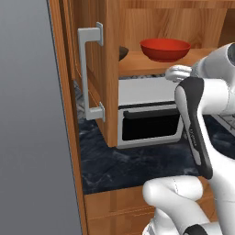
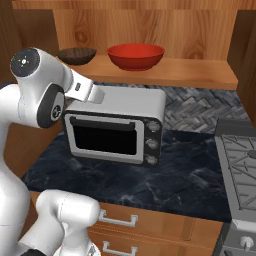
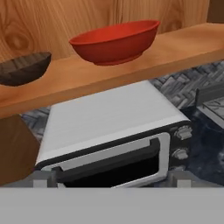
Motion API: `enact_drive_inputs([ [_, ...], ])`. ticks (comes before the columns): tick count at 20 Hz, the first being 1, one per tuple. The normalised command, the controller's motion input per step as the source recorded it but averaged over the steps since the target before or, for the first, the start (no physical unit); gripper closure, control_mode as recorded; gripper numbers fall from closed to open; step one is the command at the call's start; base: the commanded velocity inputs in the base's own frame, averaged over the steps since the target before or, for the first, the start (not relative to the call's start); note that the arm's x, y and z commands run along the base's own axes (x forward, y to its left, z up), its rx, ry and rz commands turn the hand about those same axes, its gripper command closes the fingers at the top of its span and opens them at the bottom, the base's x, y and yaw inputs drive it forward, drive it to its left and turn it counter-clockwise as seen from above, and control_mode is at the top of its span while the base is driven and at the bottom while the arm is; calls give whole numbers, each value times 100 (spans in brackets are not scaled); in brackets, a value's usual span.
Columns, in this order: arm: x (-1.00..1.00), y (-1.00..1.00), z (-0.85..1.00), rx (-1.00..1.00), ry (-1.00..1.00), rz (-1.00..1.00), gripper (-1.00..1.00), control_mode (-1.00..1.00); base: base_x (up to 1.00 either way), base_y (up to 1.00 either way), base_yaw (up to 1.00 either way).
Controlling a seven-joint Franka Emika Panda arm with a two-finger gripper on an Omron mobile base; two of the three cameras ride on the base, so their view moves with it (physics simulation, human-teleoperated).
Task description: Take the smaller bowl and place it next to the appetizer plate on the dining counter , and place the larger bowl next to the plate with cooked food.
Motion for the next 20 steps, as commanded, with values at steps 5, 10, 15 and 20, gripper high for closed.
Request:
enact_drive_inputs([
  [5,-1,-10,26,0,-24,-3,-100,-100,0,0,0],
  [10,0,-28,11,6,-10,-1,-100,-100,0,0,0],
  [15,0,-35,9,19,0,-9,-100,-100,0,0,0],
  [20,0,-21,37,12,0,-3,-100,-100,0,0,0],
])
